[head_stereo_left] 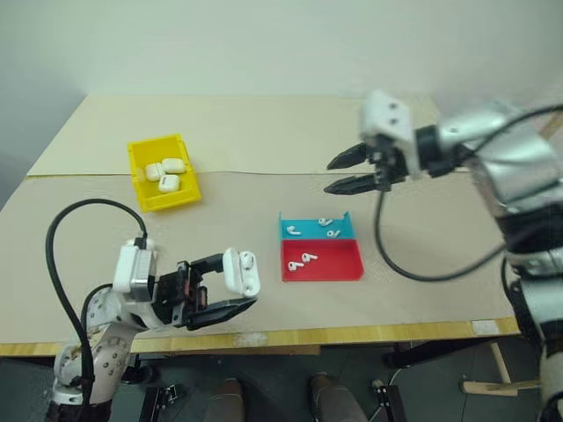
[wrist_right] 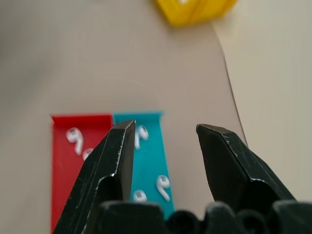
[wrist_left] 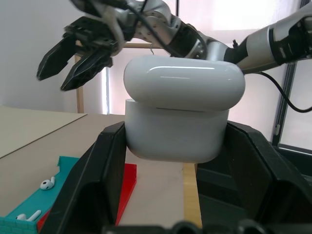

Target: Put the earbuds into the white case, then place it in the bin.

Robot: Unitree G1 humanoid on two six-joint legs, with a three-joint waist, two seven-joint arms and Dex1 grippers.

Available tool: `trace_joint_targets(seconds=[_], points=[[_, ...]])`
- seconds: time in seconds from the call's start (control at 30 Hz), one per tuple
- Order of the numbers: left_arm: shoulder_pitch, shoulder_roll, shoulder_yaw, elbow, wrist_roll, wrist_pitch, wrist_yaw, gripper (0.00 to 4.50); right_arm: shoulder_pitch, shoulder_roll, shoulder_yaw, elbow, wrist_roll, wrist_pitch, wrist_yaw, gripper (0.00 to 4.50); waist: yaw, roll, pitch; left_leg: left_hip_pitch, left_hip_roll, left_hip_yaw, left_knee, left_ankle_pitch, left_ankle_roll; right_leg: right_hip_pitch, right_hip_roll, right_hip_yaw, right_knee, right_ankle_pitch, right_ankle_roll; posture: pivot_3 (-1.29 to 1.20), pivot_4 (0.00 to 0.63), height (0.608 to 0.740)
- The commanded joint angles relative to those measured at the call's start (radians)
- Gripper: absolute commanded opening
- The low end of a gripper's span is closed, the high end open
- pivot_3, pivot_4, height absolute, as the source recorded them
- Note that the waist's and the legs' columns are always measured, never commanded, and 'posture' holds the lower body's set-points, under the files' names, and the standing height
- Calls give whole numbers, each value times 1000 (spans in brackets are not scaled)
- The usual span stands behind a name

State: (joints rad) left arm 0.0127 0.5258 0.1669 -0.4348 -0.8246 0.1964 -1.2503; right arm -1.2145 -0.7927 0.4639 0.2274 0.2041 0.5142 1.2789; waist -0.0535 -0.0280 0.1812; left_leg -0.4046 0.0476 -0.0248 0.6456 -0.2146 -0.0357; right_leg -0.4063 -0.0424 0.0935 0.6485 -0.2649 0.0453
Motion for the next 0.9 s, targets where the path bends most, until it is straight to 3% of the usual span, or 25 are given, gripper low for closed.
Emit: trace_joint_targets(seconds=[0.03,0.2,0.33,0.43,0.9], points=[[16,6,5,-51,-5,-27,-7,2786,-70,48,110,152,-176,-171,89,2488,6,0,0,0,0,0,0,0,0,0,0,0,0,0,0,0,150,740],[32,5,2,-72,-7,-29,13,2786,-126,122,182,337,-316,-451,185,2488,10,1,1,-3,-1,0,0,0,0,-3,-1,0,0,0,0,0,150,740],[39,1,-3,-87,-4,-30,33,2786,-152,171,223,513,-424,-760,186,2488,8,1,1,0,0,0,0,0,0,-1,-1,0,1,1,-1,0,150,740],[45,-4,-8,-96,-2,-32,50,2786,-176,210,220,620,-465,-886,190,2488,6,1,1,1,0,0,0,0,0,0,-1,0,1,1,-1,0,150,740],[80,-9,-17,-146,6,-40,107,2786,-238,319,230,895,-652,-1173,119,2488,4,2,1,1,0,0,0,0,0,0,-1,0,3,1,-2,0,150,740]])
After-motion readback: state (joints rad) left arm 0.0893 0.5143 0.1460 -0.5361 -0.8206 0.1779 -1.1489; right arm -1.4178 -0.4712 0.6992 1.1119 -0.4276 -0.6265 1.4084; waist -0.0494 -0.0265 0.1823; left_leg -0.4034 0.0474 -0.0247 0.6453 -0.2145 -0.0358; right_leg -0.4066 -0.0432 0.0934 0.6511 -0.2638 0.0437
